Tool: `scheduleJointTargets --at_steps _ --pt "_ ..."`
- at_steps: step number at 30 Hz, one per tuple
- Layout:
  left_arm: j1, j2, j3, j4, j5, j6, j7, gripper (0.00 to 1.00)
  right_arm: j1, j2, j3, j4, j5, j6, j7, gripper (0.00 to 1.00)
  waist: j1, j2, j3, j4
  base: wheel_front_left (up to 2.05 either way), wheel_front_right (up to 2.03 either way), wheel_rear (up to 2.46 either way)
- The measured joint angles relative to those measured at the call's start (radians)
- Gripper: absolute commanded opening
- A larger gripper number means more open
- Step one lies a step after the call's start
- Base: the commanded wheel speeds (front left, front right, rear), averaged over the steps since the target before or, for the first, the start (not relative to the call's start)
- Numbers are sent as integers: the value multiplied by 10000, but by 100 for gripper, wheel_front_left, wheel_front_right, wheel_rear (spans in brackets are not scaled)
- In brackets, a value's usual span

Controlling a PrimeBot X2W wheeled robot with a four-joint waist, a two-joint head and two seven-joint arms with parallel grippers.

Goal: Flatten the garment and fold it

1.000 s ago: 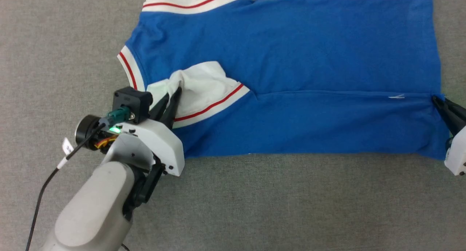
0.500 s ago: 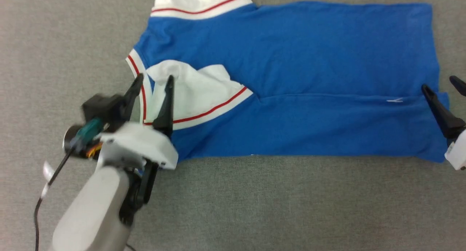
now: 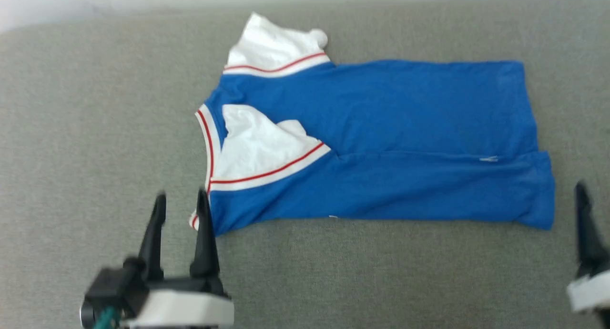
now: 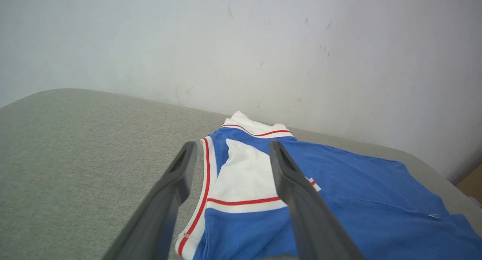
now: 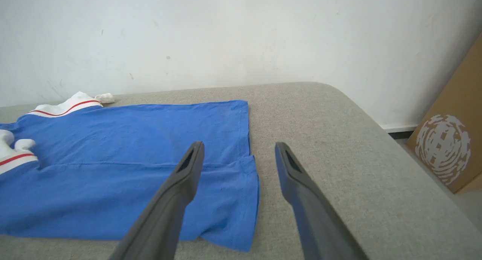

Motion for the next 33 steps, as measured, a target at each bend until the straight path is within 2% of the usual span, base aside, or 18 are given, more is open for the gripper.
scheduleJointTargets --at_steps 4,8,12,16,21,24,33 --pt "984 -512 293 58 366 -100 -4 100 974 1177 -81 -314 -487 0 -21 100 0 0 -498 54 0 0 0" --pt "1299 -621 454 451 779 -267 -4 100 1335 1580 -77 -589 -694 0 86 100 1 0 -843 114 0 0 0" --pt "1150 -337 311 972 915 -502 453 100 1311 1632 -82 -876 -805 0 244 100 1 0 -1000 143 0 0 0" --pt "223 378 -144 1338 1329 -802 2261 100 1250 1580 -23 -1007 -926 0 420 100 4 -1 -898 149 0 0 0" --pt "-905 767 -447 1933 1327 -1047 4460 100 1091 1492 100 -1011 -911 0 502 100 5 0 -593 83 0 0 0" --pt "-1330 851 -460 2165 1281 -1051 5333 100 1088 1446 180 -965 -840 0 533 100 4 0 -364 23 0 0 0" --pt "-1990 965 -537 2732 1191 -934 6809 100 896 1179 265 -817 -675 0 575 100 5 0 327 -177 0 0 0"
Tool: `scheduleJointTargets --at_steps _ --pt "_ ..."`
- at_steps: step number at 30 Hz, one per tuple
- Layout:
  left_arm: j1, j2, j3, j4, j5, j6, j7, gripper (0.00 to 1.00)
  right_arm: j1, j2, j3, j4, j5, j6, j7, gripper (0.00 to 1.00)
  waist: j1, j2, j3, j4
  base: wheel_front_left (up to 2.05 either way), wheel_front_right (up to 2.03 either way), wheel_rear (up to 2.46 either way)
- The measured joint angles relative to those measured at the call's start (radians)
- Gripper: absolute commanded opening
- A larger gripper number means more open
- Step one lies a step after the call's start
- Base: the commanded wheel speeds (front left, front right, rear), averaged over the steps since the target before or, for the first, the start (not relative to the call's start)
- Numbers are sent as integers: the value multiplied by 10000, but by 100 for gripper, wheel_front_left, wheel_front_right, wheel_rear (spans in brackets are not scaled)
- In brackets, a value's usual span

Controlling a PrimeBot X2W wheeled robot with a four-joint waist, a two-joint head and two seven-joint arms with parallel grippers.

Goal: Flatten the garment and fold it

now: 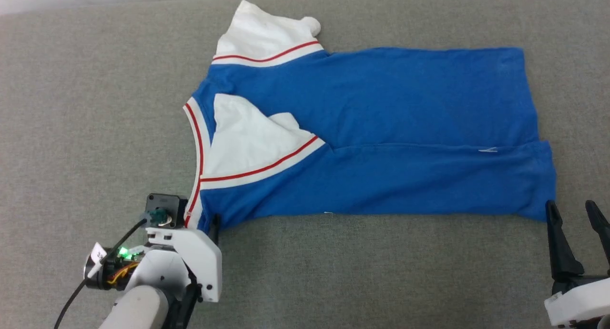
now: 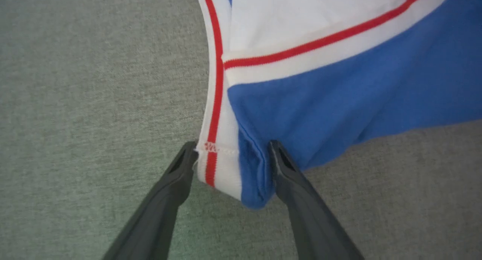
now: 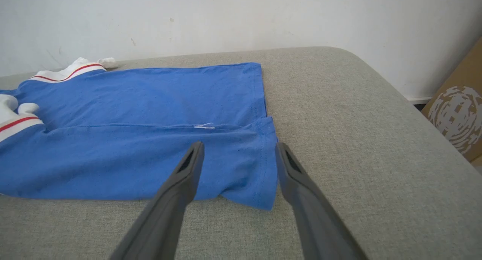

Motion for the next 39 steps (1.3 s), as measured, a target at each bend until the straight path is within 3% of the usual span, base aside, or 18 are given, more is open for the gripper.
scheduleJointTargets --at_steps 7,8,9,16,25,37,38,39 --pt "-194 -146 59 167 -351 324 855 100 -253 -211 180 268 8 0 2 100 -2 0 255 -21 0 0 0" --pt "-212 -174 92 173 -437 324 918 28 -304 -265 255 278 10 0 8 100 -2 0 271 -25 0 0 0" --pt "-215 -190 123 180 -516 324 918 0 -356 -339 357 284 10 0 13 100 -2 0 281 -35 0 0 0" --pt "-94 -435 199 251 -859 224 460 0 -846 -1120 527 159 349 2 554 100 -1 0 175 -89 0 0 0" --pt "447 -539 217 -221 -930 251 -6 0 -1179 -2098 81 777 746 0 3430 100 -2 0 143 43 0 0 0" --pt "276 -610 88 -744 -882 337 -123 0 -1858 -2073 159 2266 1039 0 4008 100 -2 -2 877 374 0 0 0" --pt "226 -616 86 -773 -876 341 -125 0 -1878 -2021 196 2345 1189 0 4157 42 -1 -2 942 400 0 0 0" --pt "189 -625 90 -802 -876 355 -130 0 -1903 -1950 215 2374 1384 -2 4288 0 -2 -3 1001 424 0 0 0"
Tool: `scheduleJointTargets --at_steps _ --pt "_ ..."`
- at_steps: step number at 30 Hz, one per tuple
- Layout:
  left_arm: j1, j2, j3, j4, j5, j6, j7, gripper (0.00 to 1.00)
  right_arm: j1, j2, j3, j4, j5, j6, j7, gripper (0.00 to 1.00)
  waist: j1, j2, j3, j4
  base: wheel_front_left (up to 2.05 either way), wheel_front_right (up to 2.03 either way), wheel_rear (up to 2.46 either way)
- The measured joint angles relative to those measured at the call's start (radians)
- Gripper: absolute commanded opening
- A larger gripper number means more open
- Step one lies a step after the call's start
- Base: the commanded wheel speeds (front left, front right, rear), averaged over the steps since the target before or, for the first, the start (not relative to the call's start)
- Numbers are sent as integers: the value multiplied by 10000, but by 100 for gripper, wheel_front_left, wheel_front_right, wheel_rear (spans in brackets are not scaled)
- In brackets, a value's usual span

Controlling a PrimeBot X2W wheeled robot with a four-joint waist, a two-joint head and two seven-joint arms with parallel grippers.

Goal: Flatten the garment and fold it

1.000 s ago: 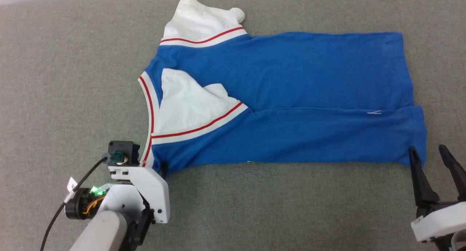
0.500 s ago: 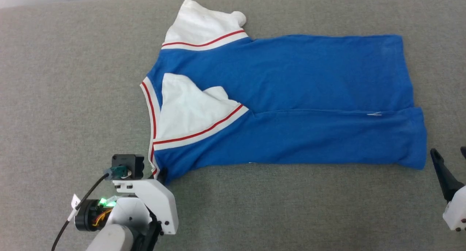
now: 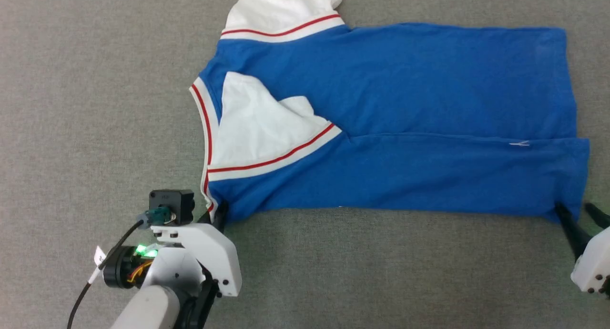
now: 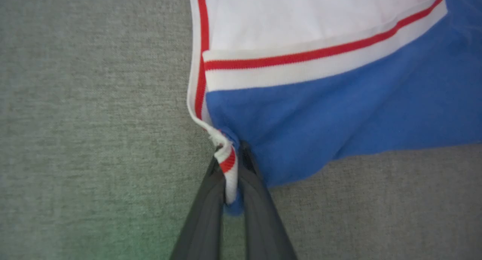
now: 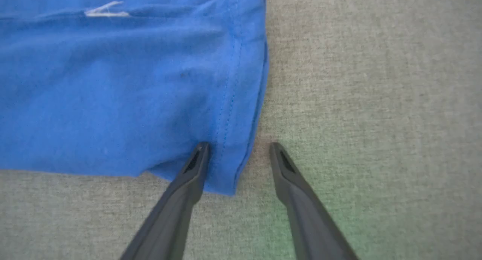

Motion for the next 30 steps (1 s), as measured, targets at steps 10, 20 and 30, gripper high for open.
scheduleJointTargets --at_steps 10,20,30 --pt "3 -316 393 -174 -343 159 -548 0 -200 117 -198 -420 205 13 169 0 2 0 -87 55 0 0 0" --pt "1627 -631 1402 -2123 -1396 566 -1137 0 325 211 -907 -1739 268 13 493 0 0 0 -1069 -97 0 0 0" --pt "3729 -713 1315 -3099 -1925 861 -936 0 1746 614 -1699 -2667 339 15 1509 0 -2 0 -1711 -174 0 0 0"
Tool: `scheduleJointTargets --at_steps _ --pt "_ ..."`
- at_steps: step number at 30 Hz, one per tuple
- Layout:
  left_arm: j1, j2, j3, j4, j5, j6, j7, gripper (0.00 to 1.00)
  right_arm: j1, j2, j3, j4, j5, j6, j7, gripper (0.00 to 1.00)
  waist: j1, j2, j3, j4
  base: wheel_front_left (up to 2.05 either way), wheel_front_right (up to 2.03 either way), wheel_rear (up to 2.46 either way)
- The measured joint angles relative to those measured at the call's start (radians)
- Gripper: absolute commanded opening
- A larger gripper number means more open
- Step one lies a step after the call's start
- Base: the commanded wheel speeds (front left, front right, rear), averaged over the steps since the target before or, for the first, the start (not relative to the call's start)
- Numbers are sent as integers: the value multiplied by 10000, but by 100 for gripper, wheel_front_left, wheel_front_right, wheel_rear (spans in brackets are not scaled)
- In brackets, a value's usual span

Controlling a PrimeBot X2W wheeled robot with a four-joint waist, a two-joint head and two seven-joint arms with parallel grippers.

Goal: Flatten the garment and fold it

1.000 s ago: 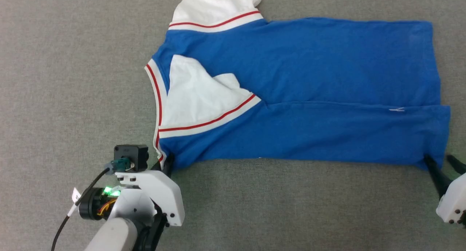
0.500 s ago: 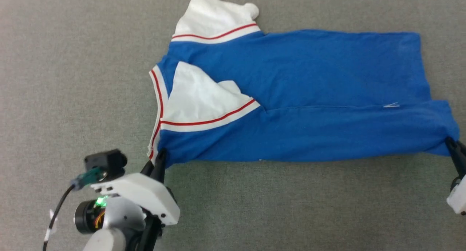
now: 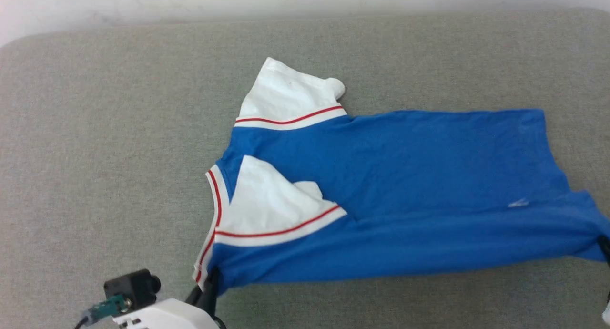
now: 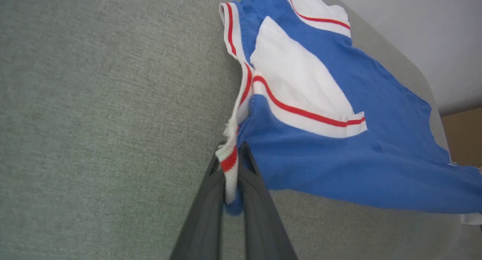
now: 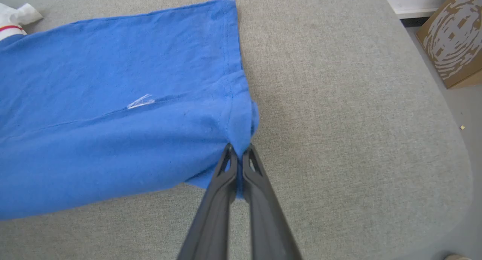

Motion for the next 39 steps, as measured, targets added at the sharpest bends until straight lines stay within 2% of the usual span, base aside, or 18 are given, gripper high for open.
scheduleJointTargets --at_steps 4,7,8,9,10,11,12,13,19,23,26,29,32,34,37,39 --pt "61 -272 -180 863 -230 -88 -102 0 211 194 169 255 -63 -2 -15 0 1 0 30 82 0 0 0" --pt "-100 -422 -336 1783 -288 -286 -184 24 216 295 458 619 -73 -2 -219 0 1 0 30 138 0 0 0" --pt "-211 -491 -347 2056 -357 -343 -192 38 214 295 583 727 -73 -4 -284 24 1 0 28 152 0 0 0" --pt "-334 -552 -347 2318 -408 -384 -224 39 200 301 662 851 -71 -4 -378 42 1 0 23 163 0 0 0" --pt "-463 -564 -359 2596 -405 -431 -232 42 180 282 755 980 -71 -4 -433 46 1 0 19 166 0 0 0" --pt "-574 -560 -366 2828 -405 -472 -236 49 179 234 863 1106 -71 -4 -453 67 2 0 15 166 0 0 0" --pt "-662 -568 -357 3003 -405 -491 -274 83 175 217 936 1218 -71 -4 -516 96 2 1 9 167 0 0 0" --pt "-730 -568 -339 3154 -405 -512 -293 100 171 213 955 1290 -71 -4 -591 100 2 1 6 170 0 0 0" --pt "-797 -663 77 3085 -418 -533 -980 100 159 123 828 1235 25 -4 -1129 100 2 1 -65 168 0 0 0" --pt "-654 -485 600 2163 -148 -295 -1743 100 119 63 543 487 -125 -4 -1730 100 2 1 -118 94 0 0 0" --pt "-817 -188 798 1292 500 -100 -2276 100 -111 -50 554 -196 -654 -6 -2429 100 1 1 -27 40 0 0 0" --pt "-1726 113 809 686 1047 -69 -2357 100 -598 -58 830 -617 -903 -6 -2913 100 2 1 205 -21 0 0 0" --pt "-3314 654 593 556 1843 -61 -1910 100 -1209 -117 1289 -803 -1028 -8 -3279 100 3 1 547 -90 0 0 0" --pt "-4619 934 307 662 2169 -259 -1457 100 -1602 -203 1607 -803 -1028 -8 -3419 100 4 0 814 -140 0 0 0" --pt "-6735 1459 -435 1174 2959 -988 -658 100 -1990 -364 1994 -700 -1018 -4 -3544 100 4 1 1245 -217 0 0 0" --pt "-7991 1469 -817 1737 3068 -1429 -113 100 -2193 -418 2199 -571 -1018 -2 -3651 100 5 1 1541 -274 0 0 0"
